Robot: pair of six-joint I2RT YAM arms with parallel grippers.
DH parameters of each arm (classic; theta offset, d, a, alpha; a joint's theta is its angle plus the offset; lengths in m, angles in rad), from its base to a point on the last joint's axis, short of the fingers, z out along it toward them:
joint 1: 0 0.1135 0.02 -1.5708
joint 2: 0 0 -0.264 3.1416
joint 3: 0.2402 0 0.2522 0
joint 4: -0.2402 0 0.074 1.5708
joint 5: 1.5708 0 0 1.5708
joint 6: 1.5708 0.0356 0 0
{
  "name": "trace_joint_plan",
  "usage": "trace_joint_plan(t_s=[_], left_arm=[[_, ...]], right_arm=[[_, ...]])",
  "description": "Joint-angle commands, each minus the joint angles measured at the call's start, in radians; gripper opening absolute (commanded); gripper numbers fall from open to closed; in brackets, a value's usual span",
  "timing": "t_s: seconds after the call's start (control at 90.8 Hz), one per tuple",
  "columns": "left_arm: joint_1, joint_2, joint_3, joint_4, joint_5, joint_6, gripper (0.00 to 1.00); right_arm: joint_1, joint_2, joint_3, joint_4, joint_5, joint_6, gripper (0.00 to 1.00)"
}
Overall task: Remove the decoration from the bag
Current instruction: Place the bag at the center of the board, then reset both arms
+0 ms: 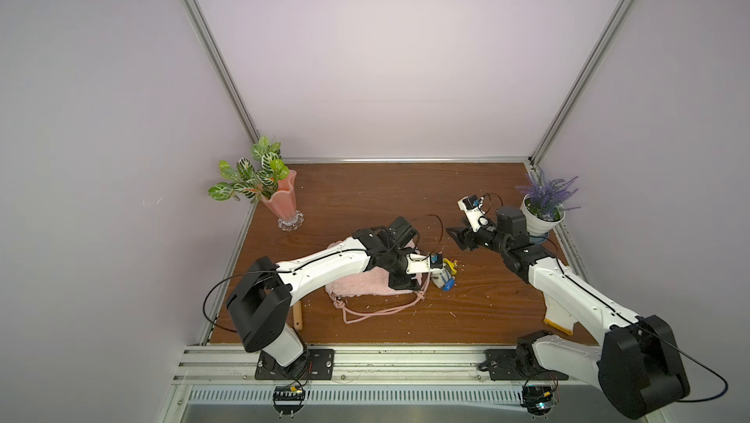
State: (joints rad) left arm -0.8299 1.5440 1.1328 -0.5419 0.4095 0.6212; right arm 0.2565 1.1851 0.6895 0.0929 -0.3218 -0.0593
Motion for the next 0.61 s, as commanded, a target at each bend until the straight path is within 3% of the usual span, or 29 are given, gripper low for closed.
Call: trace_joint_plan(t_s=[0.0, 0.033, 0.066, 0.176, 0.385, 0.473, 0.594], left_arm=[[0.124, -0.112, -0.031, 0.067, -0.102, -0.250, 0.77], [0.158, -0.157, -0.060, 0.112, -0.145, -0.310, 0.96], [0.197, -0.195, -0.089, 0.155, -0.189, -0.363, 1.00], [0.328, -0.301, -0.185, 0.274, -0.316, -0.503, 0.99], [0.664, -0.442, -0.412, 0.485, -0.526, -0.732, 1.00], [0.757, -0.522, -0.539, 0.639, -0.583, -0.743, 0.99], [0.844, -0.569, -0.706, 0.857, -0.639, -0.721, 0.99]], right_arm=[[-0.050, -0.061, -0.051, 0.111, 0.067, 0.095, 0.77], [-0.061, -0.082, -0.080, 0.145, 0.090, 0.123, 0.83], [-0.069, -0.096, -0.099, 0.165, 0.105, 0.144, 0.85], [-0.097, -0.171, -0.207, 0.270, 0.194, 0.231, 0.90], [-0.109, -0.210, -0.339, 0.381, 0.389, 0.176, 0.94], [-0.120, -0.197, -0.407, 0.491, 0.485, 0.152, 0.94], [-0.131, -0.119, -0.460, 0.631, 0.513, 0.120, 0.99]])
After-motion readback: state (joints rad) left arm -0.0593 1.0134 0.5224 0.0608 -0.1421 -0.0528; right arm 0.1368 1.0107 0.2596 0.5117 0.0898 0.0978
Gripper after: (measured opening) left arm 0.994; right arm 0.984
